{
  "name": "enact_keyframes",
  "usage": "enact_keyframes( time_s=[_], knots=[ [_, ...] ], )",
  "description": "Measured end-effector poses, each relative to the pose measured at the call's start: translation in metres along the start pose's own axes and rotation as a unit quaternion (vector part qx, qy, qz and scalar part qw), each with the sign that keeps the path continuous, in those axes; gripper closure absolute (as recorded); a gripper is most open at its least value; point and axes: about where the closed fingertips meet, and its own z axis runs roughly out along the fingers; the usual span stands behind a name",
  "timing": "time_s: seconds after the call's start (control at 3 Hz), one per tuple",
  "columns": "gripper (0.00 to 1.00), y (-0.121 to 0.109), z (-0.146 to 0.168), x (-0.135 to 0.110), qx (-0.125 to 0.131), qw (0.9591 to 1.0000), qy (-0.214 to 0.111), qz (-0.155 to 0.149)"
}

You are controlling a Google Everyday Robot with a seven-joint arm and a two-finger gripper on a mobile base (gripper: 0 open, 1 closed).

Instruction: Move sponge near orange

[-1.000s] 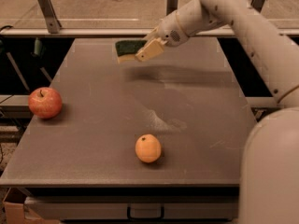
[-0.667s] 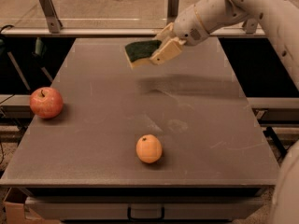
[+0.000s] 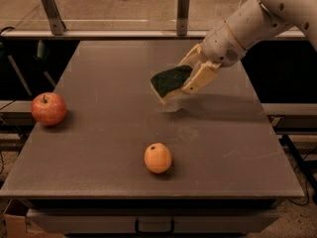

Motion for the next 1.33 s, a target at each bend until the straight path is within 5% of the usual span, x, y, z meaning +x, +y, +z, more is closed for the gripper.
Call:
enact_keyframes(
  time_s=[0.33,1.33],
  knots=[
    [1.0,0.03,0.006,0.013,-0.031,0.9993,0.018,-0.014],
    [0.36,0.082,0.011,0.04,-0.1,0.9931,0.045,-0.042]
  ],
)
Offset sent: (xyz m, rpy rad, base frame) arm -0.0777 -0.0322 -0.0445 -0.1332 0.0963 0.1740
